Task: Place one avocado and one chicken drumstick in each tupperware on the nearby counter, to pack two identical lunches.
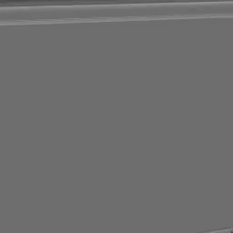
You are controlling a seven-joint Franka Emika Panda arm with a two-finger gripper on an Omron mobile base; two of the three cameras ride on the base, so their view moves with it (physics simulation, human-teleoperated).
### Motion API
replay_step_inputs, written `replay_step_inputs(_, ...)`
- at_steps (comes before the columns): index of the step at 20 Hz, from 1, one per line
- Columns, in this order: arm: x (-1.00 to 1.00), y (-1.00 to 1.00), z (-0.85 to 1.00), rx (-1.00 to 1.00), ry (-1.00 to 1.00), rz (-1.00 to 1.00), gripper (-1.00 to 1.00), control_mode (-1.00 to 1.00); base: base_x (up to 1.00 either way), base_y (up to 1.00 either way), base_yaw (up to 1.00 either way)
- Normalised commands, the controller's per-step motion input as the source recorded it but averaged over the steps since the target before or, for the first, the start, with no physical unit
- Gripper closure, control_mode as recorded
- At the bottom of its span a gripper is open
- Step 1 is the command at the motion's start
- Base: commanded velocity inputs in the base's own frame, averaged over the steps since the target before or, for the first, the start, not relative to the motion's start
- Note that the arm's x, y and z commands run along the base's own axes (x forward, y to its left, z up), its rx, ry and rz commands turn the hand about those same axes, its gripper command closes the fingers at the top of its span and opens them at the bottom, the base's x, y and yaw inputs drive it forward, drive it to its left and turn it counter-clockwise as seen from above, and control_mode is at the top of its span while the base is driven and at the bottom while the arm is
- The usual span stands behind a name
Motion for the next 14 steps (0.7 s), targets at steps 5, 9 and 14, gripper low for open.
replay_step_inputs(5, 0.00, 0.00, 0.00, 0.00, 0.00, 0.00, -1.00, 1.00, -0.95, 0.31, 0.00)
replay_step_inputs(9, 0.00, 0.00, 0.00, 0.00, 0.00, 0.00, -1.00, 1.00, -0.99, 0.71, -0.09)
replay_step_inputs(14, 0.00, 0.00, 0.00, 0.00, 0.00, 0.00, -1.00, 1.00, -1.00, 0.42, -0.40)
